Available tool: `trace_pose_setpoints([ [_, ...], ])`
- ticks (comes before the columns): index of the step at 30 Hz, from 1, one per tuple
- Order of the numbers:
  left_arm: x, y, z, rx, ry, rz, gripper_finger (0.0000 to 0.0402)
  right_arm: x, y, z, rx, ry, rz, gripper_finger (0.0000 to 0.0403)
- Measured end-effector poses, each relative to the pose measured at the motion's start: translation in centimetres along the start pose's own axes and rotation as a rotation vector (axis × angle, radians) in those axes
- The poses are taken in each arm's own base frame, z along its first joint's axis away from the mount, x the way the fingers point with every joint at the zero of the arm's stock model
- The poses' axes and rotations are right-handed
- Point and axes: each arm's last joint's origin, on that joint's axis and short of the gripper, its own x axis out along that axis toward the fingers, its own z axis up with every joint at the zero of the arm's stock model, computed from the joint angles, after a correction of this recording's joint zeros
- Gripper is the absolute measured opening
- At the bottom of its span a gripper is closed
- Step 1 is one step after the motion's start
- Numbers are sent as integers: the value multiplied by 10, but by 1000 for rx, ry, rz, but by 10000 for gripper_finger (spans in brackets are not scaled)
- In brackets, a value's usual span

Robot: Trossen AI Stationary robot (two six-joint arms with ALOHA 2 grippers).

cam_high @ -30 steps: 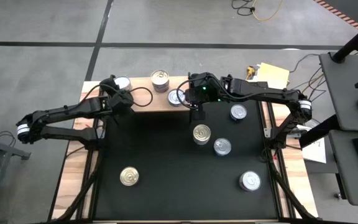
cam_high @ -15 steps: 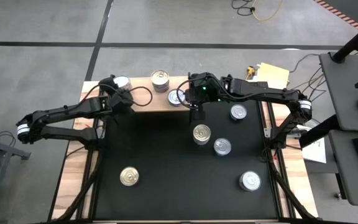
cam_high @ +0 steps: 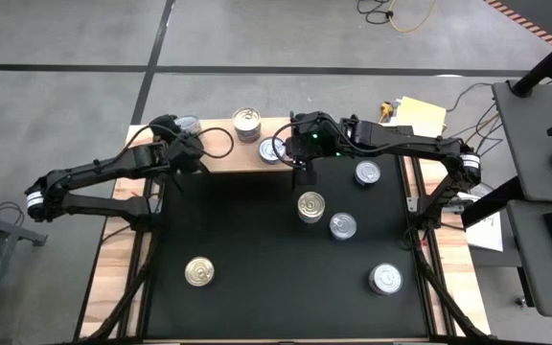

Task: Stack canned seafood by type on shelf
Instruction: Stack the green/white tuna can on top of the other green/white tuna can on the shelf

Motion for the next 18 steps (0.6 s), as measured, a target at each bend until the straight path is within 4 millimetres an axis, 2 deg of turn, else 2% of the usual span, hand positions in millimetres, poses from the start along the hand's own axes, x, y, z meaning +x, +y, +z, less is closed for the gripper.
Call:
trace_pose_setpoints([
  [18, -2, 0, -5, 18, 35, -62, 191, 0, 1, -1, 9, 12, 5, 224],
])
